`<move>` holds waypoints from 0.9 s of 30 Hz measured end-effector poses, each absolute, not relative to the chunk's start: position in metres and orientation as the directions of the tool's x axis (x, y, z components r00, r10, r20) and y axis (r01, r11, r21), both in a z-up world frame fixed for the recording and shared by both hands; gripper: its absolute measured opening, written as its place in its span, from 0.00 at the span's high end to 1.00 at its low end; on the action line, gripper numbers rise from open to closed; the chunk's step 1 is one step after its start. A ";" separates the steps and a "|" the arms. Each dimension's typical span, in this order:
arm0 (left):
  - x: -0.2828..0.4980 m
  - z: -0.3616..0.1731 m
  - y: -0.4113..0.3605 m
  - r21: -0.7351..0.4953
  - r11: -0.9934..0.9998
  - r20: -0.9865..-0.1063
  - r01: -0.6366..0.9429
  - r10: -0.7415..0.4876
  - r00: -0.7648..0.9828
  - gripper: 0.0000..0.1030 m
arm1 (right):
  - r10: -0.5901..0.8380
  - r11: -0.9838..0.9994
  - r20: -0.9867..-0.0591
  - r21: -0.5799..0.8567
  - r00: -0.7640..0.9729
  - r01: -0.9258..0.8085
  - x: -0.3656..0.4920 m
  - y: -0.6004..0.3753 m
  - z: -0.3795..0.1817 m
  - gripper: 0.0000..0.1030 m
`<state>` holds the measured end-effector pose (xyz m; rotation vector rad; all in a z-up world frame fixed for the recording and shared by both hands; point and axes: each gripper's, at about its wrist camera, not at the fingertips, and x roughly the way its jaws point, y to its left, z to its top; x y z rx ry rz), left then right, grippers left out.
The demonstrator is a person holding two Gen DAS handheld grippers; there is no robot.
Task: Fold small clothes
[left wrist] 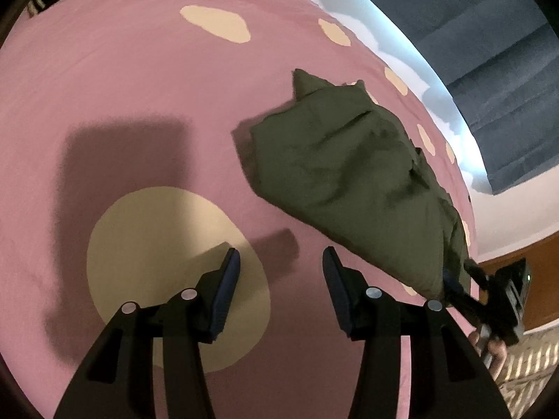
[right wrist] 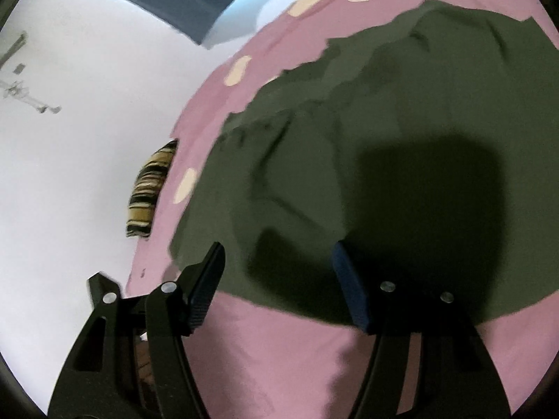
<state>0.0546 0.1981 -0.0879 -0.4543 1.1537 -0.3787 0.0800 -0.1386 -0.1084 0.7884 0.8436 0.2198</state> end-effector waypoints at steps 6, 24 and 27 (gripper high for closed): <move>0.064 -0.090 0.197 -0.543 0.840 -0.778 0.007 -0.506 0.372 0.48 | 0.465 0.747 -0.626 0.657 0.627 0.102 0.082 -0.121 -0.136 0.35; 0.108 -0.090 0.151 -0.533 0.845 -0.785 -0.045 -0.474 0.399 0.82 | 0.407 0.802 -0.590 0.596 0.697 0.037 0.057 -0.117 -0.107 0.36; 0.107 -0.081 0.150 -0.531 0.847 -0.779 -0.022 -0.478 0.407 0.86 | 0.416 0.812 -0.577 0.584 0.703 -0.001 0.055 -0.110 -0.101 0.35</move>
